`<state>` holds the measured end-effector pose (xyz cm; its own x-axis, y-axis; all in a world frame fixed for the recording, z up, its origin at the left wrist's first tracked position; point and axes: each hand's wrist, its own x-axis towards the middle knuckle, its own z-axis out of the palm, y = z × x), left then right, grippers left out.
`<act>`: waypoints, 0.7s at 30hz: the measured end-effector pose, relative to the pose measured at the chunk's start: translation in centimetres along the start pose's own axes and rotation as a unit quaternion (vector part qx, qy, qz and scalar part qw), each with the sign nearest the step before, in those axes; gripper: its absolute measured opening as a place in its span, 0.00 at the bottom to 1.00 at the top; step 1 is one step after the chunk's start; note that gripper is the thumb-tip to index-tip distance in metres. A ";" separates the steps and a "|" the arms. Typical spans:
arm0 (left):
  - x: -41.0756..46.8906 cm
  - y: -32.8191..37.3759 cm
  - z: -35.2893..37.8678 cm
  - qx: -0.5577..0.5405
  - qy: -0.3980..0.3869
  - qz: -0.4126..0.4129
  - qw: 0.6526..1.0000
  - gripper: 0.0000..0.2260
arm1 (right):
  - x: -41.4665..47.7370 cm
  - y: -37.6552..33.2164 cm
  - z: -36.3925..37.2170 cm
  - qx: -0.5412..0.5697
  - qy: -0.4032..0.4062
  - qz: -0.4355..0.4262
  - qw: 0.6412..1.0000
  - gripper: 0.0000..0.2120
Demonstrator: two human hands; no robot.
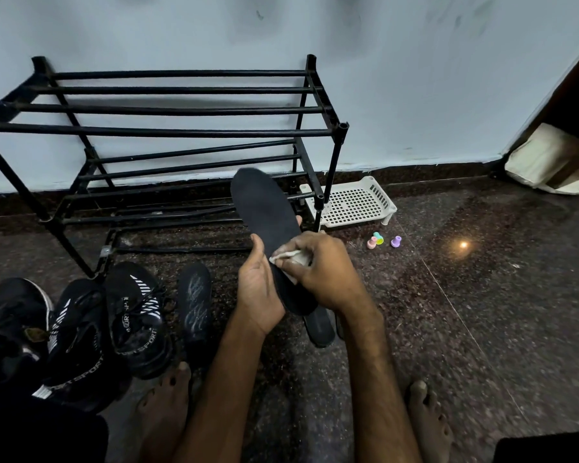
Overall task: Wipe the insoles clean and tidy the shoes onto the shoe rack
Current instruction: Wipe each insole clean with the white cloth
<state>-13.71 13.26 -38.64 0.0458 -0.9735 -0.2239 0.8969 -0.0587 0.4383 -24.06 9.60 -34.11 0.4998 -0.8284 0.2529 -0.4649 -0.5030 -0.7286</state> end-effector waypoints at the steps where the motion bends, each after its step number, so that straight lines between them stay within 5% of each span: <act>1: 0.0 0.0 -0.1 -0.005 -0.006 0.004 1.000 0.30 | 0.1 0.4 -0.2 -0.025 0.012 0.009 1.000 0.04; 4: -0.2 -0.3 0.4 -0.001 -0.020 0.006 1.000 0.28 | 0.4 1.1 0.2 -0.113 0.130 0.042 0.984 0.04; 9: 0.0 0.3 -0.4 0.008 -0.013 0.011 1.000 0.31 | 0.3 -0.1 0.8 -0.030 -0.001 0.003 1.000 0.04; 14: -0.1 -0.4 0.3 0.002 -0.020 -0.004 1.000 0.31 | 0.5 0.9 0.7 -0.106 0.152 0.047 0.982 0.06; 18: 0.3 0.0 -0.3 0.016 -0.011 -0.014 1.000 0.34 | 0.0 0.0 0.8 -0.010 0.021 -0.012 1.000 0.04; 21: 0.2 -0.3 -0.3 -0.008 -0.029 -0.026 0.999 0.30 | 0.6 0.5 1.2 -0.058 0.083 -0.011 0.995 0.04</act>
<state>-13.79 13.11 -39.09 -0.0258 -0.9805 -0.1946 0.9041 -0.1060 0.4141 -23.13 9.14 -35.12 0.3887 -0.8409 0.3765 -0.5409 -0.5391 -0.6456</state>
